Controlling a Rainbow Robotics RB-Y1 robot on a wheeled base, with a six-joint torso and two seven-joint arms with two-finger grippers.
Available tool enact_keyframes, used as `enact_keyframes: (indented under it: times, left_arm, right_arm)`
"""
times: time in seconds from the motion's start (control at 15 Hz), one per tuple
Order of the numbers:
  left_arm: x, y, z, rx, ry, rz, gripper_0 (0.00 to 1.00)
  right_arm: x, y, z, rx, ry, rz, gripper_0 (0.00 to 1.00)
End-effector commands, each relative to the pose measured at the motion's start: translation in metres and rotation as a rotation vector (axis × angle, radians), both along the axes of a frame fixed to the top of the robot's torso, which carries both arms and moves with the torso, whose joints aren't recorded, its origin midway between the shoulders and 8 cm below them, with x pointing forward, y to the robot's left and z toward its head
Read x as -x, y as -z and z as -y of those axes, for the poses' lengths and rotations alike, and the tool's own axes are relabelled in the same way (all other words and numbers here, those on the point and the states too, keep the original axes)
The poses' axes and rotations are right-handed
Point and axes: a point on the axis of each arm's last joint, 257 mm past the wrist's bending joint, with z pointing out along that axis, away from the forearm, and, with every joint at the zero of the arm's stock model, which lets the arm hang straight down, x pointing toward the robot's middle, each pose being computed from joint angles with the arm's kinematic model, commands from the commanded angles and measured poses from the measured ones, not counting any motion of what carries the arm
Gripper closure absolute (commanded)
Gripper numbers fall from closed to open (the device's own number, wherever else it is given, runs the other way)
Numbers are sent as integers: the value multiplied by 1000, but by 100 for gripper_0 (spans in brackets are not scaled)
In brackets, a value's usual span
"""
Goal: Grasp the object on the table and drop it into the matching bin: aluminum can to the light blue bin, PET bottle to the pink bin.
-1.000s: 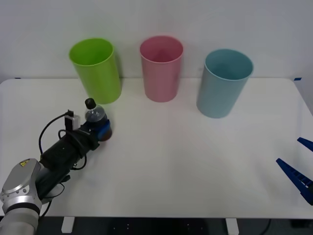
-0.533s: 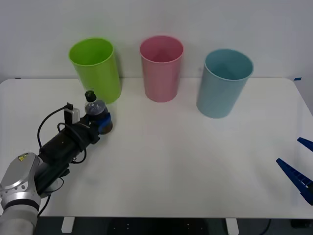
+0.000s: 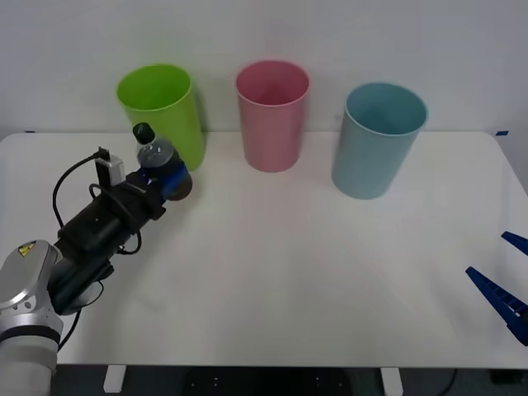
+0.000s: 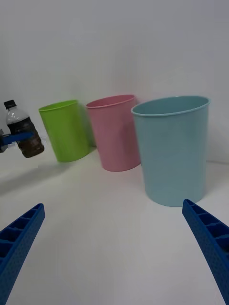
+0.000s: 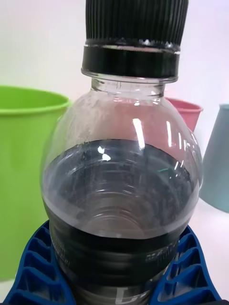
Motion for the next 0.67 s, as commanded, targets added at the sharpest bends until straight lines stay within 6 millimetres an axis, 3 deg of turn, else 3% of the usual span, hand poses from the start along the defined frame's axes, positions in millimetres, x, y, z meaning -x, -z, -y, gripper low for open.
enact_keyframes:
  times: [0.07, 0.27, 0.67]
  left_arm:
    - [2, -30, 4, 69, 36, 14, 100]
    - [3, -65, 19, 141, 86, 28, 100]
    - [-23, -139, 56, 195, 173, 48, 100]
  right_arm:
    - [0, 0, 0, 0, 0, 0, 0]
    - [0, 0, 0, 0, 0, 0, 0]
    - [0, 0, 0, 0, 0, 0, 0]
